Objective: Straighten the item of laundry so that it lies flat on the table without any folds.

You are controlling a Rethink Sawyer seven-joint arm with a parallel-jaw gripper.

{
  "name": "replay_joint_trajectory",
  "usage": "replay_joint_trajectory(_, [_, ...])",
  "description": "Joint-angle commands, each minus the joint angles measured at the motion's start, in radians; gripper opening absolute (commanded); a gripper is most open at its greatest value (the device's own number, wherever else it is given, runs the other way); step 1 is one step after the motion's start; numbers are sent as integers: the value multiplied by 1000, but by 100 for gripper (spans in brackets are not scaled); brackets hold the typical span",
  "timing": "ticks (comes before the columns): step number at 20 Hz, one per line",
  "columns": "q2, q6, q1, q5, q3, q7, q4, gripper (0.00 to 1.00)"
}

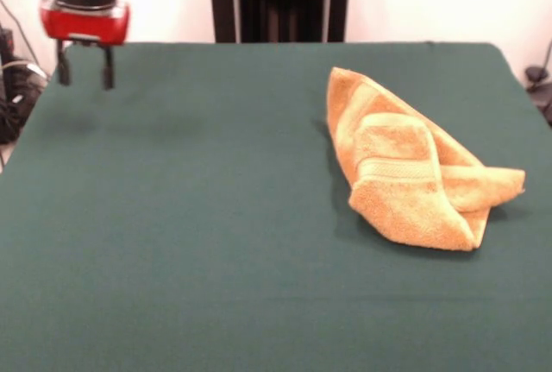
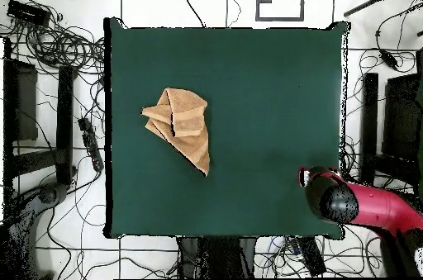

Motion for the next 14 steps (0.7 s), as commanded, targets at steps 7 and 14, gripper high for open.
replay_joint_trajectory(7, [133,117,-180,-195,284,-407,-198,100])
replay_joint_trajectory(14, [173,147,-268,-252,360,-536,-280,100])
